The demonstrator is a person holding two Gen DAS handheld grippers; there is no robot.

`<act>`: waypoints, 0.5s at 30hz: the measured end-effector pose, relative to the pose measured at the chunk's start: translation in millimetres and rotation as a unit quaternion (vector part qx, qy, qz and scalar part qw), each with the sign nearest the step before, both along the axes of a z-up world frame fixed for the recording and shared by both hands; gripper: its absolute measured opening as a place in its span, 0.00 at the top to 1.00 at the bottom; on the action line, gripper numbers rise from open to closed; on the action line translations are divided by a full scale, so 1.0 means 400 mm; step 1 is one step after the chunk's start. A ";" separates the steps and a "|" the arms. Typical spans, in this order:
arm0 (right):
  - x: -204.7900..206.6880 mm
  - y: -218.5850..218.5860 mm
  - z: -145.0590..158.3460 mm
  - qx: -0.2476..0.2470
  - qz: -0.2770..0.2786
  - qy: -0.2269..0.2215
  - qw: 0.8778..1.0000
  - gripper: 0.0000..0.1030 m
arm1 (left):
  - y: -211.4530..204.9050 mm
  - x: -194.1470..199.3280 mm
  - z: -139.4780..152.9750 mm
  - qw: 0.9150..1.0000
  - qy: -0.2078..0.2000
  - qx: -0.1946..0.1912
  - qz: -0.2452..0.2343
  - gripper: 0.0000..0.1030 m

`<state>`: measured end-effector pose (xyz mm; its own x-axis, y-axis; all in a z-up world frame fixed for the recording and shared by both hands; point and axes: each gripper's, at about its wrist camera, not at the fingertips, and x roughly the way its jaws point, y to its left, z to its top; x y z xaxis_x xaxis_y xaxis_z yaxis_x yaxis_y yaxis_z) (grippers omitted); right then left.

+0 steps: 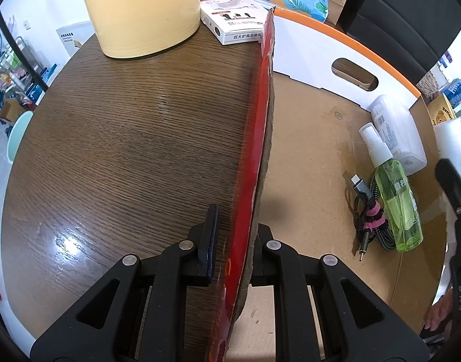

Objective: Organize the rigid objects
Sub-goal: 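Carry the white bottle into the box and release it beside the spray bottle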

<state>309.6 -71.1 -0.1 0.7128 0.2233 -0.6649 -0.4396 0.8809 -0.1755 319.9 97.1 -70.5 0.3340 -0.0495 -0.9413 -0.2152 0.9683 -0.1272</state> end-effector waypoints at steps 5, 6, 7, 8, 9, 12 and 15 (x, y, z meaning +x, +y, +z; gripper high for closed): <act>0.003 0.000 -0.008 -0.001 0.005 0.007 1.000 0.69 | 0.000 0.001 0.000 1.000 0.000 0.000 0.000 0.89; 0.002 0.002 -0.010 -0.003 0.006 0.008 1.000 0.69 | 0.000 0.001 0.000 1.000 0.000 0.000 0.000 0.89; 0.002 0.003 -0.012 -0.004 0.006 0.008 1.000 0.69 | 0.001 0.001 0.000 1.000 0.000 0.000 0.000 0.89; 0.000 0.003 -0.012 -0.005 0.007 0.008 1.000 0.69 | 0.001 0.001 0.000 1.000 0.000 0.000 0.000 0.89; 0.001 0.004 -0.012 -0.005 0.007 0.007 1.000 0.69 | 0.000 0.001 0.000 1.000 0.000 0.000 0.000 0.89; 0.000 0.005 -0.013 -0.008 0.006 0.007 1.000 0.69 | 0.001 0.001 0.000 1.000 0.000 0.000 0.000 0.89; 0.000 0.005 -0.013 -0.008 0.006 0.007 1.000 0.69 | 0.001 0.001 0.000 1.000 0.000 0.000 0.000 0.89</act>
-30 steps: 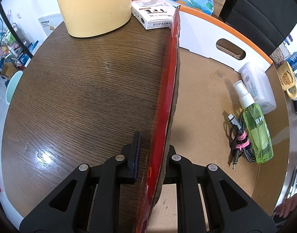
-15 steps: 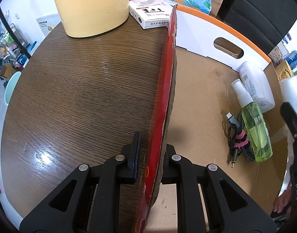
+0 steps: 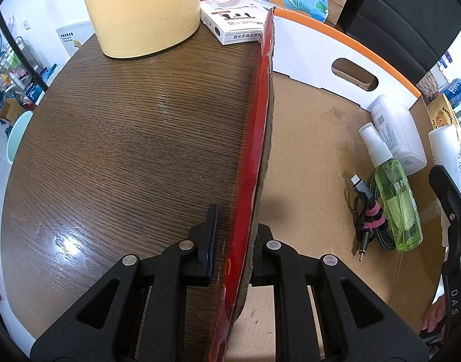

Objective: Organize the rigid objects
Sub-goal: 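Carry the white bottle into the box and release it beside the spray bottle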

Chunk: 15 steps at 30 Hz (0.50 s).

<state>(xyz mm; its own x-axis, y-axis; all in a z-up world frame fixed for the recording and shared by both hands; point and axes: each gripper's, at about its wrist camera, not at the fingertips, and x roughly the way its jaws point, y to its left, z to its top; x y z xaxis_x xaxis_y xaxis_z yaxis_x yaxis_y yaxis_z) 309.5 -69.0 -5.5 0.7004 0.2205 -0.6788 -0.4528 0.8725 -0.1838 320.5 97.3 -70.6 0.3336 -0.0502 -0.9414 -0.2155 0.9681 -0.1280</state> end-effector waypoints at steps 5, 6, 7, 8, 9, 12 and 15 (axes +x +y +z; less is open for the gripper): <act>-0.001 0.002 -0.001 -0.001 0.001 0.000 1.000 0.69 | 0.000 -0.001 0.000 1.000 0.000 0.000 0.000 0.89; -0.001 0.001 -0.001 0.000 0.001 0.001 1.000 0.69 | 0.000 0.000 0.000 1.000 0.000 0.000 0.000 0.89; 0.000 0.001 -0.002 0.000 0.001 0.002 1.000 0.69 | 0.000 0.000 0.000 1.000 0.000 0.000 0.000 0.89; 0.000 0.001 -0.003 -0.002 0.000 0.003 1.000 0.69 | 0.000 0.000 0.000 1.000 0.000 0.000 0.000 0.89; -0.001 0.002 -0.002 -0.003 0.000 0.001 1.000 0.68 | 0.000 0.000 0.000 1.000 0.000 0.000 0.000 0.89; 0.000 0.003 -0.004 -0.006 0.000 0.003 1.000 0.68 | 0.000 0.000 0.000 1.000 0.000 0.000 0.000 0.89; 0.001 -0.003 0.000 -0.001 -0.004 0.003 1.000 0.23 | 0.000 0.000 0.000 1.000 0.000 0.000 0.000 0.89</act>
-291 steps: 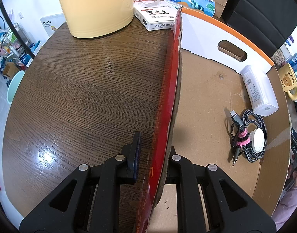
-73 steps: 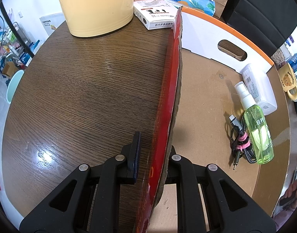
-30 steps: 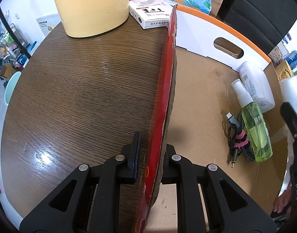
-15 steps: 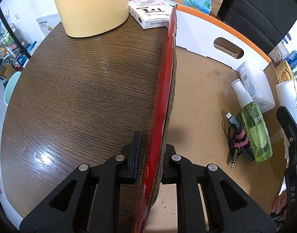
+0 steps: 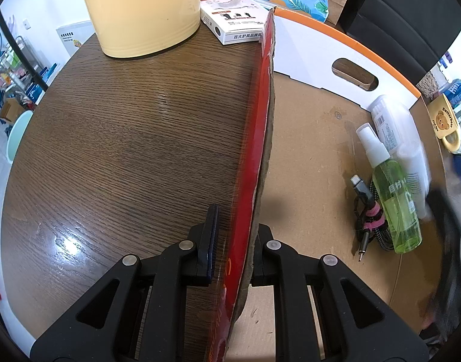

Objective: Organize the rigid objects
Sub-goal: 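Carry the white bottle into the box and release it beside the spray bottle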

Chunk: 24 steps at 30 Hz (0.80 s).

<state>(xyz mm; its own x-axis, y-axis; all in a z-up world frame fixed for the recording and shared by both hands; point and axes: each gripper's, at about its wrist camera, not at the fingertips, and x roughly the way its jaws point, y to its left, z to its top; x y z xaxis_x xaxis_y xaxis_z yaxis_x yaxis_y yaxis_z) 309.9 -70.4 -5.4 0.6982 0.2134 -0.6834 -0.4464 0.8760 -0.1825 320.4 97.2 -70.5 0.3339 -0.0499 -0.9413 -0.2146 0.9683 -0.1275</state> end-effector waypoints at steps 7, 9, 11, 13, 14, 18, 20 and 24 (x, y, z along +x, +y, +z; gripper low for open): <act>-0.010 -0.001 0.011 0.010 0.004 -0.010 1.000 0.02 | 0.000 0.000 0.000 1.000 0.000 0.000 0.000 0.89; -0.008 0.000 0.008 0.011 0.004 -0.009 1.000 0.02 | 0.000 0.000 0.000 1.000 0.000 0.000 0.000 0.89; -0.008 0.001 0.008 0.012 0.004 -0.010 1.000 0.02 | 0.000 0.000 0.000 1.000 0.000 0.000 0.000 0.89; -0.008 0.001 0.008 0.013 0.005 -0.010 1.000 0.02 | 0.000 0.000 0.000 1.000 0.000 0.000 0.000 0.89; -0.008 0.001 0.008 0.013 0.005 -0.011 1.000 0.02 | 0.000 0.000 0.000 1.000 0.000 0.000 0.000 0.89; -0.012 -0.004 0.011 0.015 0.003 -0.011 1.000 0.02 | 0.000 0.000 0.000 1.000 0.000 0.000 0.000 0.89; -0.014 -0.005 0.011 0.016 0.003 -0.012 1.000 0.02 | 0.000 0.000 0.000 1.000 0.000 0.000 0.000 0.89; -0.015 -0.006 0.013 0.017 0.005 -0.015 1.000 0.02 | 0.000 0.000 0.000 1.000 0.000 0.000 0.000 0.89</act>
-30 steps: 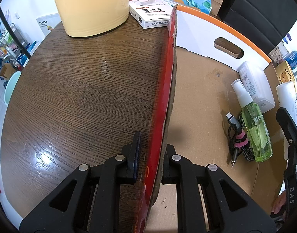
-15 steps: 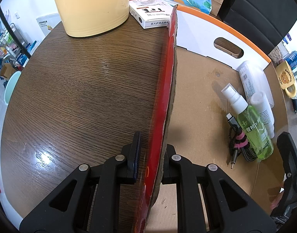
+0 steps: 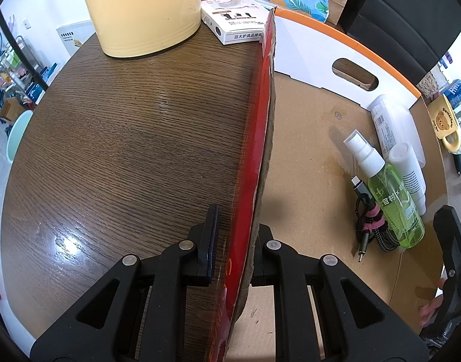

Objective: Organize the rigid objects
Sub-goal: 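Carry the white bottle into the box and release it beside the spray bottle, then move the right gripper out of the box and grasp the white tape roll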

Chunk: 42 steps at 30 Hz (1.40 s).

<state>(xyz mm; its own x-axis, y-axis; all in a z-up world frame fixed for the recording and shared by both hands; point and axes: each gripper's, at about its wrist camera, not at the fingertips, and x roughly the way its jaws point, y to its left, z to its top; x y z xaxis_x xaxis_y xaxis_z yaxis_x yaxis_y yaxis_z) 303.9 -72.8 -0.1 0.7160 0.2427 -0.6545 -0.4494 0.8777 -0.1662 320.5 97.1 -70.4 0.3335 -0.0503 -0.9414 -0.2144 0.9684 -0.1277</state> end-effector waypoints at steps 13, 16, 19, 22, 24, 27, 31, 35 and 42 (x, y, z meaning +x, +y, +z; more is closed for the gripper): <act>-0.049 -0.073 0.057 0.053 -0.022 -0.037 0.998 0.02 | 0.001 0.000 0.000 1.000 0.000 0.000 0.000 0.89; -0.064 -0.109 0.064 0.064 -0.036 -0.043 0.996 0.02 | 0.001 0.000 0.000 1.000 0.000 0.000 0.000 0.89; -0.078 -0.145 0.062 0.071 -0.048 -0.045 0.995 0.02 | 0.001 0.000 0.000 1.000 0.000 0.000 0.000 0.89; -0.089 -0.182 0.055 0.076 -0.063 -0.044 0.994 0.02 | 0.002 0.000 0.000 1.000 0.000 0.000 0.001 0.89; -0.096 -0.210 0.047 0.079 -0.074 -0.041 0.993 0.02 | 0.002 0.000 0.000 1.000 0.000 -0.001 0.001 0.89; -0.107 -0.252 0.035 0.082 -0.091 -0.037 0.992 0.02 | 0.001 0.000 0.000 1.000 0.000 0.000 0.001 0.89; -0.122 -0.308 0.015 0.088 -0.114 -0.027 0.989 0.02 | 0.003 0.000 -0.001 1.000 0.000 0.000 0.001 0.89; -0.142 -0.358 -0.013 0.089 -0.137 -0.014 0.986 0.02 | 0.003 0.000 -0.001 1.000 0.000 0.000 0.001 0.89; -0.191 -0.451 -0.082 0.091 -0.181 0.021 0.979 0.02 | 0.006 -0.001 -0.001 1.000 0.000 0.000 0.001 0.89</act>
